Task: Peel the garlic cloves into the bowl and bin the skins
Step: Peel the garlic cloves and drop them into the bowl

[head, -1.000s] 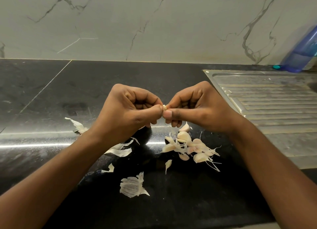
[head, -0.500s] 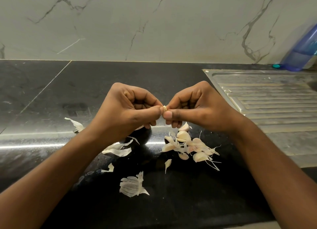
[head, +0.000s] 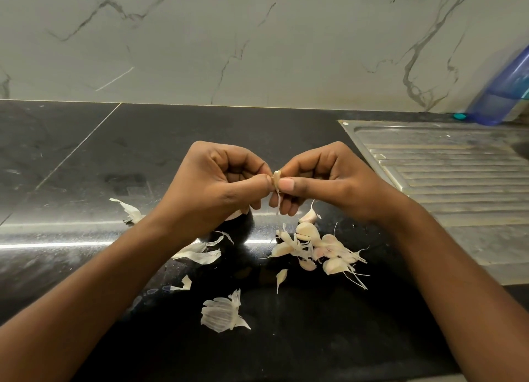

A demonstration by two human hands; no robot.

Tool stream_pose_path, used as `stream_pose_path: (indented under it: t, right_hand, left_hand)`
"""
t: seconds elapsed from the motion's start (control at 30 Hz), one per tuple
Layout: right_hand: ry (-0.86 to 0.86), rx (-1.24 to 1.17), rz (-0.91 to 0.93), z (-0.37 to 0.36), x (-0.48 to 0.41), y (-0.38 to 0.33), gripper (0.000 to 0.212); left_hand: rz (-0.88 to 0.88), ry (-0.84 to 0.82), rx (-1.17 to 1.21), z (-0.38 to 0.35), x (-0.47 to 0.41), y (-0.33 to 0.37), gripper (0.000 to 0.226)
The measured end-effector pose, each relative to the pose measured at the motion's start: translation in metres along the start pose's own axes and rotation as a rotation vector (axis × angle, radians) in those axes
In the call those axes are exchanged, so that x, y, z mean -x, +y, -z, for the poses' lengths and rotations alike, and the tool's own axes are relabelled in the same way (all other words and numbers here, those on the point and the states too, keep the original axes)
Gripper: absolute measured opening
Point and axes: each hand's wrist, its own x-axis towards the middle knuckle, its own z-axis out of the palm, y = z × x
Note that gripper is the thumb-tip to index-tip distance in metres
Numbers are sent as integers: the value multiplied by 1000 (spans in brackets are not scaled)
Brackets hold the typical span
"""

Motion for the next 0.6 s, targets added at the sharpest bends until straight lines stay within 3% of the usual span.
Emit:
stream_pose_path:
  t: [0.33,0.6]
  right_hand:
    - [74,180,30,0,0,2,11]
    - [40,205,65,-3,1,-3,6]
  left_hand:
    - [69,9,15,3,1,2,5]
    - [37,-15,-8,4,3,7,22]
